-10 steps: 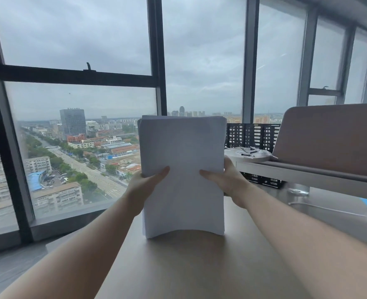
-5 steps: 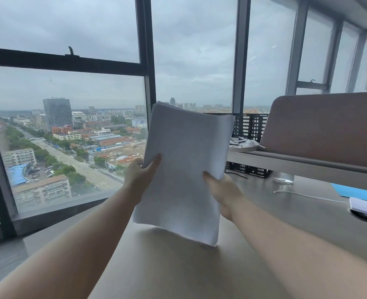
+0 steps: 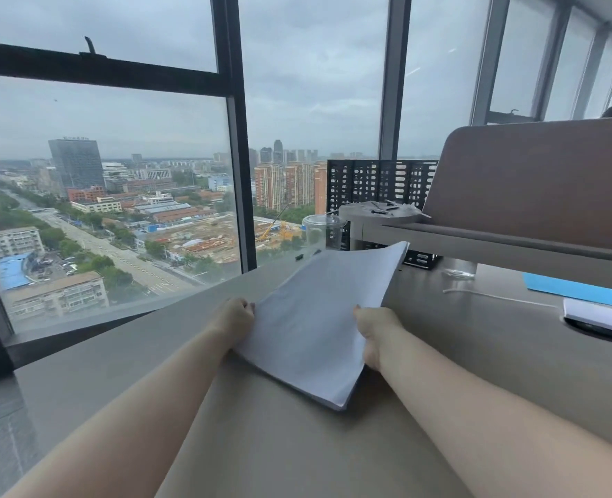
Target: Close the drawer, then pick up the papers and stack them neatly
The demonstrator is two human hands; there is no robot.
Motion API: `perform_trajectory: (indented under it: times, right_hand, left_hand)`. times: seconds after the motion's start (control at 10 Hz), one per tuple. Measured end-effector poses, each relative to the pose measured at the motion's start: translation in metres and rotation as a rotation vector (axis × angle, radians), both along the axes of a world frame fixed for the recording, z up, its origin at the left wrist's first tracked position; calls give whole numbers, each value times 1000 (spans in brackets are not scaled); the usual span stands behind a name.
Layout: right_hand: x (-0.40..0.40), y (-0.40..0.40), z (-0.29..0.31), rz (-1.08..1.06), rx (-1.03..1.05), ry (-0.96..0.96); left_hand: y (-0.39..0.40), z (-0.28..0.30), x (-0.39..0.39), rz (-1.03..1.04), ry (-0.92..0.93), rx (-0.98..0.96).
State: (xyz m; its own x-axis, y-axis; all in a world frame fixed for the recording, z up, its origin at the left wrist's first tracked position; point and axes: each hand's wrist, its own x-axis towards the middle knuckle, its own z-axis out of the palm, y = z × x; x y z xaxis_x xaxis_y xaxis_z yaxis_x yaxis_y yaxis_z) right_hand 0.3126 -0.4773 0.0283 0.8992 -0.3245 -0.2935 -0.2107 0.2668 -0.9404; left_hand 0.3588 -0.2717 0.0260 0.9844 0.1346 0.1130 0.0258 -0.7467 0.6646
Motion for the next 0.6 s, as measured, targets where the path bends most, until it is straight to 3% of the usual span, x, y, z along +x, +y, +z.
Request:
perform_trajectory:
  times: [0.4, 0.6]
  right_hand:
    - [-10, -6, 3, 85, -317, 124]
    - [-43, -21, 21, 117, -763, 139]
  left_hand:
    - [9, -10, -11, 89, -124, 135]
    - [5, -16, -15, 69, -128, 147]
